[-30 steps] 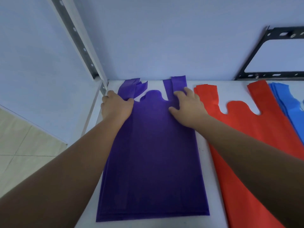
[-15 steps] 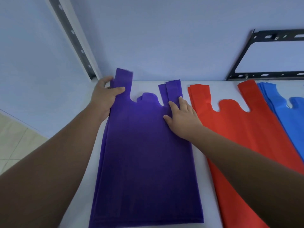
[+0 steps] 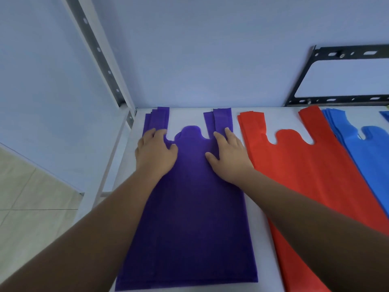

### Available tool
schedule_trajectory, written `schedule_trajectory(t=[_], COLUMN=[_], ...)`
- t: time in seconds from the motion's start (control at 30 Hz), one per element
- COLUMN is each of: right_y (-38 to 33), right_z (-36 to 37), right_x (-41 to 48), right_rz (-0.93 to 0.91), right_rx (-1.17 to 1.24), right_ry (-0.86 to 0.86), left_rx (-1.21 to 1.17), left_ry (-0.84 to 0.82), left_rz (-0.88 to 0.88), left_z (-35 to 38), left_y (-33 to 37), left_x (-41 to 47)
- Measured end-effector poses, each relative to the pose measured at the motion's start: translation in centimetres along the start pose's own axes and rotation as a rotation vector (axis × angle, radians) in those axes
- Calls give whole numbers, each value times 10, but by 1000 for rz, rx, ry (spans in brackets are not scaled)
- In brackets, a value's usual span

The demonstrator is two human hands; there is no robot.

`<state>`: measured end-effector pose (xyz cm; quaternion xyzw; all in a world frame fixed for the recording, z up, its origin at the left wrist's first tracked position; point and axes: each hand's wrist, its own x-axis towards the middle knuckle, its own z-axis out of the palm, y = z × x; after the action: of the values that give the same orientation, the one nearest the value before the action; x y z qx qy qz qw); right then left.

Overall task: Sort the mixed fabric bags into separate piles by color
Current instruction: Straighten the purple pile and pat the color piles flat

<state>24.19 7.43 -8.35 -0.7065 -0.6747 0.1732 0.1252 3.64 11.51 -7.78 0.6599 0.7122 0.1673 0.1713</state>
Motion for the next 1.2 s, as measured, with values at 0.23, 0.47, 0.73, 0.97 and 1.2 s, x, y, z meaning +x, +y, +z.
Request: schedule_trajectory(t=[0.23, 0.47, 0.73, 0.97, 1.2], right_y=[-4, 10, 100, 173, 184], right_z=[-31, -41, -81, -112, -121], right_x=[19, 4, -41, -54, -32], right_rz=[204, 169, 197, 251, 210], right_rx=[546, 487, 319, 441, 668], right_ry=[37, 160, 250, 256, 126], left_rx=[-226, -80, -215, -365, -475], left_ry=[-5, 73, -159, -360, -297], left_rz=[-151, -20, 254, 199, -57], left_z=[-12, -11, 25, 55, 67], left_y=[-16, 11, 96, 176, 210], left_x=[0, -18, -47, -66, -47])
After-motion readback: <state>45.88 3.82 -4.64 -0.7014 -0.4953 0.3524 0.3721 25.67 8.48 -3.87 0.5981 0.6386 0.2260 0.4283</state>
